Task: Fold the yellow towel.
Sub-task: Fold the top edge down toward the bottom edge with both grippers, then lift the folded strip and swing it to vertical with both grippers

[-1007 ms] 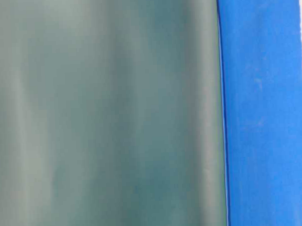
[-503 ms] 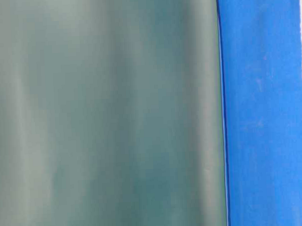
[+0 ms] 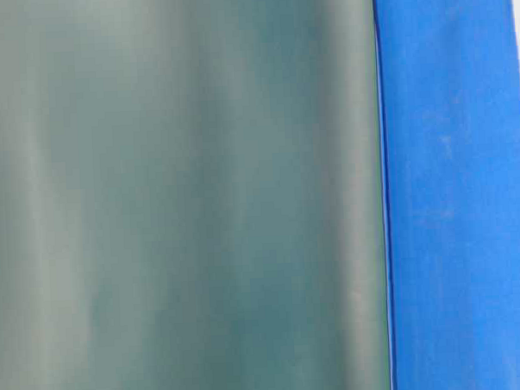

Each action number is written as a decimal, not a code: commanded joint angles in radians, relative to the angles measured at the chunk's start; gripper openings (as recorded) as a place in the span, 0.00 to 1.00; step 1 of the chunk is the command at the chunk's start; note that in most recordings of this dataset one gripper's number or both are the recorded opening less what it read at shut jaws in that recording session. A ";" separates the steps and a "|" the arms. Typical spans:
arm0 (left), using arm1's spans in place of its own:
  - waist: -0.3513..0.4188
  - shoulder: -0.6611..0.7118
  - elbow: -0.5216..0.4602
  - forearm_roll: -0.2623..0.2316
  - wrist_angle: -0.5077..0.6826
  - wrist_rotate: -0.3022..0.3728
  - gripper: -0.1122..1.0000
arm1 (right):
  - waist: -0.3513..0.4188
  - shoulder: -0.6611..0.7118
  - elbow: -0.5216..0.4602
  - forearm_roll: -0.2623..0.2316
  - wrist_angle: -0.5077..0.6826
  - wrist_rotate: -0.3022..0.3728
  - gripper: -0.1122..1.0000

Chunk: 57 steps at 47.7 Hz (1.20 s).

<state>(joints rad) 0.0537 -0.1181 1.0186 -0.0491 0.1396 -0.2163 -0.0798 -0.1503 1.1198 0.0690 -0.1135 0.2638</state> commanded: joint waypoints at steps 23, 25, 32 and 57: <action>-0.020 -0.305 -0.043 0.002 0.106 -0.006 0.12 | -0.049 -0.298 -0.069 -0.064 0.213 0.003 0.12; -0.026 -0.314 -0.041 0.002 0.103 -0.009 0.12 | -0.049 -0.302 -0.069 -0.066 0.215 0.003 0.12; -0.072 -0.314 -0.041 -0.005 0.072 -0.021 0.12 | -0.057 -0.288 -0.078 -0.066 0.209 0.005 0.12; -0.285 -0.103 -0.219 -0.005 -0.225 -0.041 0.12 | -0.311 -0.112 -0.270 -0.169 0.147 0.005 0.12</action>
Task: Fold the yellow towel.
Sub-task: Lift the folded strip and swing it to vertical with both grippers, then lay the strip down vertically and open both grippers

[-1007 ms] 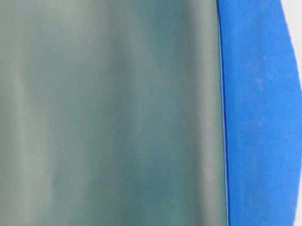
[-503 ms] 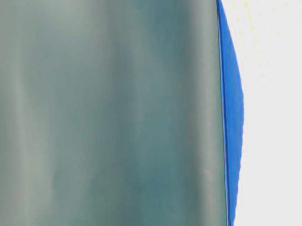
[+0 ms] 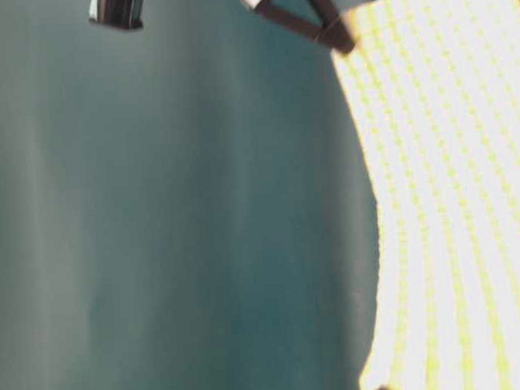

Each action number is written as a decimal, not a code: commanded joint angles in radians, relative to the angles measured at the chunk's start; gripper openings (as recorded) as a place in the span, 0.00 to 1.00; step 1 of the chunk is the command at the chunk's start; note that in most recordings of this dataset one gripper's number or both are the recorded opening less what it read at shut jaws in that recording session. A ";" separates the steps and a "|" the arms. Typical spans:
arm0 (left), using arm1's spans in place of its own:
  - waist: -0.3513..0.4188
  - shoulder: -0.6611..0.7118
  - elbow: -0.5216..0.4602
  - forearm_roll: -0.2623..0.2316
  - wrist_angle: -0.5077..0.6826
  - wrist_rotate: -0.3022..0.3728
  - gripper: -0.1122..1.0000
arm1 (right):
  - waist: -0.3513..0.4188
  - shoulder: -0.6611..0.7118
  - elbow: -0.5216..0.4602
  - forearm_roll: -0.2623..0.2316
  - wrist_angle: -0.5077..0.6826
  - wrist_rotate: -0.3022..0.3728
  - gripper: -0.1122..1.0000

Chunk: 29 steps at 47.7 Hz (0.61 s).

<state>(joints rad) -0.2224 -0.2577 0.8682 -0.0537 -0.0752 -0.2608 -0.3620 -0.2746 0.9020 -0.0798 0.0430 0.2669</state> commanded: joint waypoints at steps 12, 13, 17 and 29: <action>-0.014 0.193 -0.244 0.002 -0.011 0.009 0.12 | -0.114 0.067 -0.140 -0.080 -0.009 0.000 0.12; -0.014 0.202 -0.256 0.002 -0.009 0.011 0.12 | -0.121 0.074 -0.147 -0.089 -0.009 0.000 0.12; -0.014 0.232 -0.299 0.002 -0.011 0.023 0.12 | -0.140 0.091 -0.169 -0.106 -0.009 0.000 0.12; -0.011 0.333 -0.439 0.002 -0.009 0.028 0.12 | -0.173 0.135 -0.232 -0.147 -0.009 -0.002 0.12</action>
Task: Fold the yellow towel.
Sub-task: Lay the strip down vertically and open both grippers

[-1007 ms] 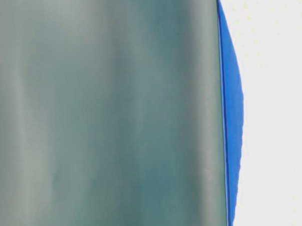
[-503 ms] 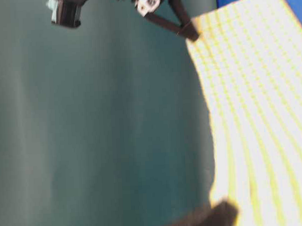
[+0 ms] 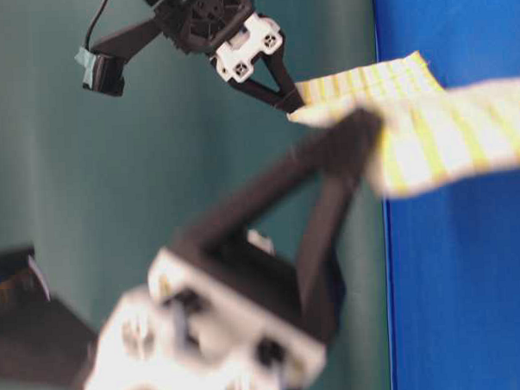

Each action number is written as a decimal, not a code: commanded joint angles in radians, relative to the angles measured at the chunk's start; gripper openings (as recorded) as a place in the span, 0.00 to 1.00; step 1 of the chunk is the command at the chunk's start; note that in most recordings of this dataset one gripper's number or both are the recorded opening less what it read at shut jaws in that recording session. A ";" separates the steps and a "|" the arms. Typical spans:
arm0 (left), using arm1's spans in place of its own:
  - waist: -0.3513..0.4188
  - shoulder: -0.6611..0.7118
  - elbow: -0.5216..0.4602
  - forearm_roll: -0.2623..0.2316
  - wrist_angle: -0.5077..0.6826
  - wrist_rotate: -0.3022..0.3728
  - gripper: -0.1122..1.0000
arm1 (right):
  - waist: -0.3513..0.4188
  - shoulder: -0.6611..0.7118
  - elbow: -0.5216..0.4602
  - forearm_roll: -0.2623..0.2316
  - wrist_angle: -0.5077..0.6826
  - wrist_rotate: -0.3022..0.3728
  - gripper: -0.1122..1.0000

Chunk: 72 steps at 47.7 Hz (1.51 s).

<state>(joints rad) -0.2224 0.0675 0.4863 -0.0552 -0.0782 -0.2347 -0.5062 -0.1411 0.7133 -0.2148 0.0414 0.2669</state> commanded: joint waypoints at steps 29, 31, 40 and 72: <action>0.003 0.127 -0.210 0.005 0.028 0.006 0.12 | -0.057 0.038 -0.092 -0.046 -0.003 -0.006 0.12; 0.003 0.127 -0.209 0.005 0.028 0.006 0.12 | -0.057 0.040 -0.095 -0.048 -0.003 -0.006 0.12; 0.003 0.133 -0.184 0.008 0.014 0.009 0.12 | -0.057 0.051 -0.100 -0.061 -0.003 -0.006 0.12; -0.015 0.118 -0.089 0.003 -0.015 0.051 0.12 | -0.057 0.147 -0.160 -0.078 -0.012 -0.005 0.12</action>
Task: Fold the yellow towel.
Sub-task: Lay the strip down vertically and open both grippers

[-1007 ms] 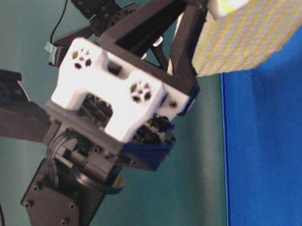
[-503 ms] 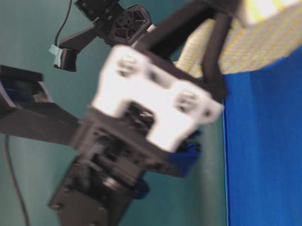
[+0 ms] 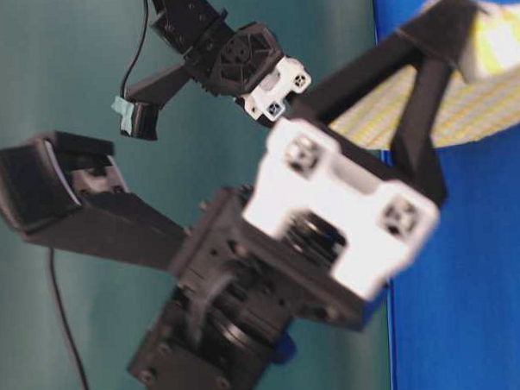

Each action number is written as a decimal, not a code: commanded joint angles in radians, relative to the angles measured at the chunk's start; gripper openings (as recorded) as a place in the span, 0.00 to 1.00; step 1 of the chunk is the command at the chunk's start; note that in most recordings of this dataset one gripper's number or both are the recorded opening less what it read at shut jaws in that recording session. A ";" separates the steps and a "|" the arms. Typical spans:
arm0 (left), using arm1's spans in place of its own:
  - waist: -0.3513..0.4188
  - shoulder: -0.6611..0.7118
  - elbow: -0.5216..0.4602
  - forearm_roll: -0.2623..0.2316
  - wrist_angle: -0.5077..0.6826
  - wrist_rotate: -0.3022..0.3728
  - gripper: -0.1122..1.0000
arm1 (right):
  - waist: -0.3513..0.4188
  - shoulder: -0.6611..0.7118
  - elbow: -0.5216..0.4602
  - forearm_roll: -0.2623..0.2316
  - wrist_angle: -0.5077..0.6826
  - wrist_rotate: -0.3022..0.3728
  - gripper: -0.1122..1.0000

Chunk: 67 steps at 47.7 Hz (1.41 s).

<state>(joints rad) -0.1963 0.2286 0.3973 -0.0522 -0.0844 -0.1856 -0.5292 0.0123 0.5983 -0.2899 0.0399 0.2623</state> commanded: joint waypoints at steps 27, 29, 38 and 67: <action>-0.066 -0.117 0.141 -0.005 -0.011 -0.003 0.12 | 0.020 0.092 -0.137 -0.003 -0.011 0.003 0.12; -0.066 -0.118 0.147 -0.005 -0.011 -0.003 0.12 | 0.021 0.095 -0.141 -0.003 -0.012 0.003 0.12; -0.069 -0.123 0.158 -0.005 -0.011 -0.003 0.12 | 0.034 0.117 -0.155 -0.003 -0.011 0.003 0.13; -0.052 -0.129 0.173 -0.005 0.015 -0.002 0.51 | 0.043 0.121 -0.160 -0.003 -0.006 0.006 0.65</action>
<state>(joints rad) -0.2470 0.1381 0.5768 -0.0568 -0.0644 -0.1871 -0.4909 0.1503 0.4602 -0.2915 0.0383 0.2669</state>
